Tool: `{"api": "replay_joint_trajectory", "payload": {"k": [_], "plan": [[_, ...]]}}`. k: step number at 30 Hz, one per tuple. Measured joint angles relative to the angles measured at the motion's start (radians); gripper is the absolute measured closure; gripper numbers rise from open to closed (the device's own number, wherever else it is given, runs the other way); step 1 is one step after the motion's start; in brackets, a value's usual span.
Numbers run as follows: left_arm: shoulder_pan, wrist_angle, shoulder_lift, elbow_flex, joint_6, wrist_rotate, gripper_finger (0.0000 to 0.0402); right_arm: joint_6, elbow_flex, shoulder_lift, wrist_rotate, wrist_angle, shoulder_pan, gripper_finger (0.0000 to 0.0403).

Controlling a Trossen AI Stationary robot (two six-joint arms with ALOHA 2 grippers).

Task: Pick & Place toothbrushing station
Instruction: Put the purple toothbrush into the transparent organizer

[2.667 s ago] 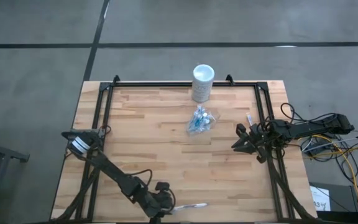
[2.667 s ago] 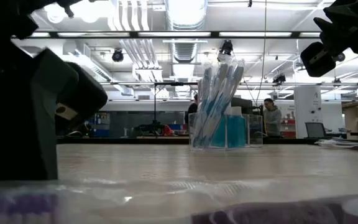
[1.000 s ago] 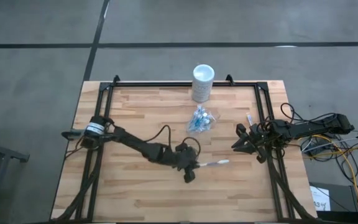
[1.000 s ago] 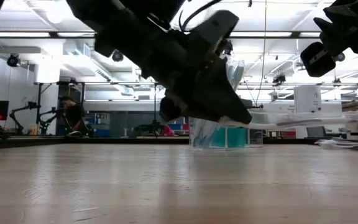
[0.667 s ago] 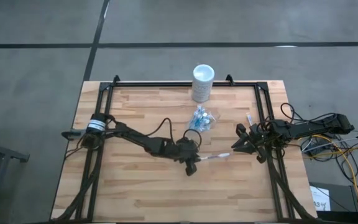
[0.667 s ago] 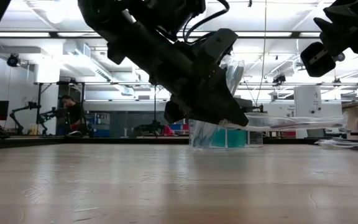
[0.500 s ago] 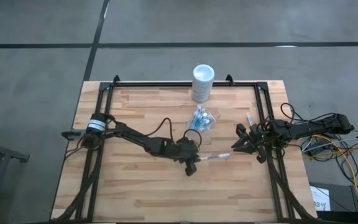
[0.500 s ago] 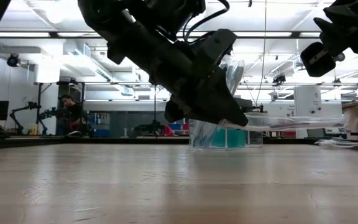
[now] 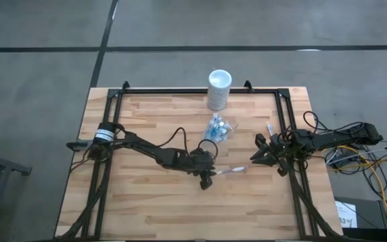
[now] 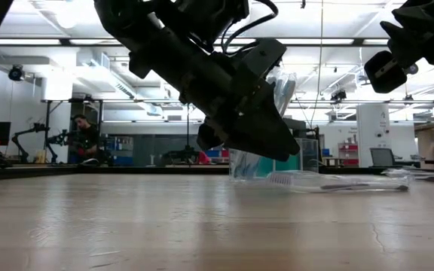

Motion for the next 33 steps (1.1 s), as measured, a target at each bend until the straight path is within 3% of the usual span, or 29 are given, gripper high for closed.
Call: {"api": "replay_joint_trajectory", "payload": {"k": [4,11,20,28,33], "plan": [[0.0,-0.006,-0.026,0.0,0.041,0.015,0.0278,0.0,0.0,0.0,0.0,0.0,0.0,0.0335],[0.0,-0.03,-0.179,-0.008,0.14,0.034,0.0278,0.0,0.0,0.002,0.0,0.0,0.0,0.0335],[-0.003,-0.103,-0.477,-0.008,0.405,0.079,0.0277,0.0,0.0,0.006,0.0,-0.001,0.0,0.0335],[-0.007,-0.352,-0.717,-0.026,0.418,0.085,0.0277,0.0,0.0,0.006,0.0,0.0,0.0,0.0335],[-0.007,-0.357,-0.87,-0.087,0.465,0.085,0.0277,0.0,0.0,0.006,0.0,0.0,0.0,0.0335]]}}
